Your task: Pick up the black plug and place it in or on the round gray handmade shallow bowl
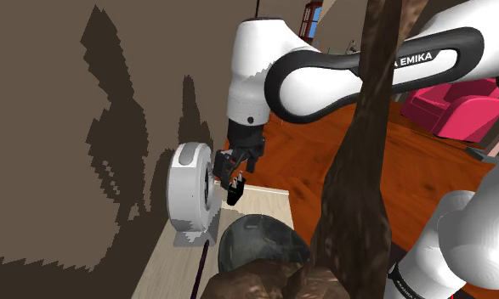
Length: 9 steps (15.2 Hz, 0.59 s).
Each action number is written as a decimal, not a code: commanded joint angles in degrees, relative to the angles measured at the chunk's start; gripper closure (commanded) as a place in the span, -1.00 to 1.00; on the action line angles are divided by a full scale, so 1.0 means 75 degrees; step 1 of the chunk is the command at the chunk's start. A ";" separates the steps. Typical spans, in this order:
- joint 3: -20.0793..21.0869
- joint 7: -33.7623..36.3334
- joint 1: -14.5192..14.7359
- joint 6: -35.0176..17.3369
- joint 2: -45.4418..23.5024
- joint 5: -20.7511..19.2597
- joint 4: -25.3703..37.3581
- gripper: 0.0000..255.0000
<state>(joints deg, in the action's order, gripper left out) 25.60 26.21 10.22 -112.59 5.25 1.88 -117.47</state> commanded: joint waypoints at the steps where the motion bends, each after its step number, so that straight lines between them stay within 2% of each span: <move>1: 0.0005 0.0011 -0.0002 -0.0199 -0.0063 -0.0027 -0.0137 -1.00; 9: 0.0013 0.0026 0.0000 -0.0358 -0.0110 -0.0046 -0.0254 -1.00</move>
<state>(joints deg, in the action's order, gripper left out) 25.70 26.40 10.22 -115.27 4.43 1.54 -119.36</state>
